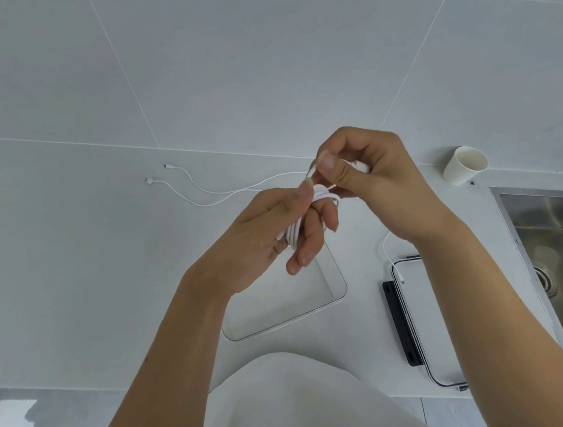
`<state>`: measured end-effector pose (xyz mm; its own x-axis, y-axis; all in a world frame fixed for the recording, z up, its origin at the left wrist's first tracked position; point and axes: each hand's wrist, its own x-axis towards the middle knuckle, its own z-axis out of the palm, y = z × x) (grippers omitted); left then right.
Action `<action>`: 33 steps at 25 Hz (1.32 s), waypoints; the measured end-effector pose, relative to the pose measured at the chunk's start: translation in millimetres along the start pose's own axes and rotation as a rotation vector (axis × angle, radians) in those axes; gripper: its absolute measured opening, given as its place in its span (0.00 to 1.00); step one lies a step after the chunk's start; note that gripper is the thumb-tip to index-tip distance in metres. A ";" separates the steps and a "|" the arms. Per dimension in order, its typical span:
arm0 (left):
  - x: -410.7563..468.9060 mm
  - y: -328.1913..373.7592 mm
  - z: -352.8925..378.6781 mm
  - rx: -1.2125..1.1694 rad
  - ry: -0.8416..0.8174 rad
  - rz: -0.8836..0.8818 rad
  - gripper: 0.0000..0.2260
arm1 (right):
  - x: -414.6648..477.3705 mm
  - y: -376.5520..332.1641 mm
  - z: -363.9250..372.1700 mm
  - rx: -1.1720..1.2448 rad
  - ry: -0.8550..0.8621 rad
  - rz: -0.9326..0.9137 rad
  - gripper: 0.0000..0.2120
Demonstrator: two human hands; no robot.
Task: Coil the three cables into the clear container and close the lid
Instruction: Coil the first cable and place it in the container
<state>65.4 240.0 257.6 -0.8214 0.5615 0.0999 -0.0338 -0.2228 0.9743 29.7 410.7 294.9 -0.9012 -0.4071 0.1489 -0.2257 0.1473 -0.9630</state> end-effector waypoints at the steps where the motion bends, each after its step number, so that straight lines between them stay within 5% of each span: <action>1: 0.0 0.7 -0.1 -0.037 0.009 0.006 0.22 | -1.5 1.0 3.0 0.023 -0.001 0.023 0.10; 8: 3.6 -0.1 1.6 -0.002 0.195 -0.052 0.19 | -3.7 16.9 15.3 -0.056 0.160 0.017 0.10; 15: 13.4 -13.9 7.0 0.716 0.537 0.022 0.17 | -1.9 20.5 19.4 -0.140 0.311 -0.015 0.10; 20: 13.3 -11.1 4.0 0.657 0.573 0.042 0.16 | -6.5 17.0 8.4 0.209 0.091 0.184 0.13; 26: 12.9 -11.4 3.8 0.518 0.512 0.042 0.17 | -6.8 23.2 -7.7 -0.155 0.083 0.071 0.09; 33: 16.0 -8.9 4.5 0.523 0.468 0.043 0.17 | -5.7 17.9 -10.6 0.040 0.130 0.149 0.08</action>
<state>55.1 254.5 251.4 -0.9786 0.1323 0.1575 0.1858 0.2412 0.9525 26.9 425.2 279.1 -0.9642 -0.2636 0.0290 -0.0734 0.1600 -0.9844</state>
